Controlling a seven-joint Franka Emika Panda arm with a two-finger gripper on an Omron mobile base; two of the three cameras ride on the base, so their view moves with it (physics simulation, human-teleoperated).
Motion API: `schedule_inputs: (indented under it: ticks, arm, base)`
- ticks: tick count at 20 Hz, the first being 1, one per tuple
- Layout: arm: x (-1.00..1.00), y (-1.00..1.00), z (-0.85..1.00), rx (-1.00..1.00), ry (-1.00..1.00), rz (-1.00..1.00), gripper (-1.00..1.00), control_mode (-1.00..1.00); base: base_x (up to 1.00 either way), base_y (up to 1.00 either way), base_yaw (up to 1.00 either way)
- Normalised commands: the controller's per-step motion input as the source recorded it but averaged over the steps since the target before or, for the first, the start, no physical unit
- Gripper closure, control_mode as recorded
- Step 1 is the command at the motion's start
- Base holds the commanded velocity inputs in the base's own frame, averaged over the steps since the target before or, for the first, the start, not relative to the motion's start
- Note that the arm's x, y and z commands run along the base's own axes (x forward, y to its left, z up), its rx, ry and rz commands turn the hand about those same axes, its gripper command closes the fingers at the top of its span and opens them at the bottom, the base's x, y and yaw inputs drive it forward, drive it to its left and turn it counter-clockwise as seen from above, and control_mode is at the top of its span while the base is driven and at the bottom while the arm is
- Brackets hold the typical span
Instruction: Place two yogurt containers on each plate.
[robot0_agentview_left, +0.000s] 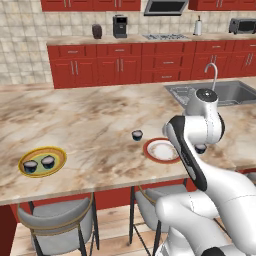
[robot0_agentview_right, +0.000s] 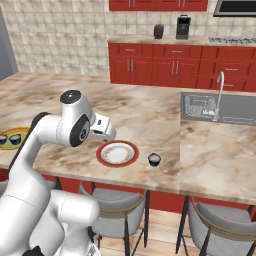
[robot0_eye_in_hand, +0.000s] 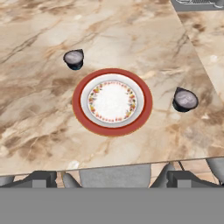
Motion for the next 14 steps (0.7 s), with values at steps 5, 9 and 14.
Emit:
schedule_inputs:
  ticks: [5, 9, 14]
  arm:
    - [0.58, 0.00, -0.03, 0.01, 0.04, 0.00, -1.00, -1.00]
    - [1.00, 0.26, -0.26, 0.00, 0.14, 0.01, -1.00, -1.00]
    - [1.00, 0.30, -0.42, 0.00, 0.14, 0.03, -1.00, -1.00]
  base:
    - [0.22, -0.01, 0.00]
    - [0.00, 0.00, 0.00]
    - [0.00, 0.00, 0.00]
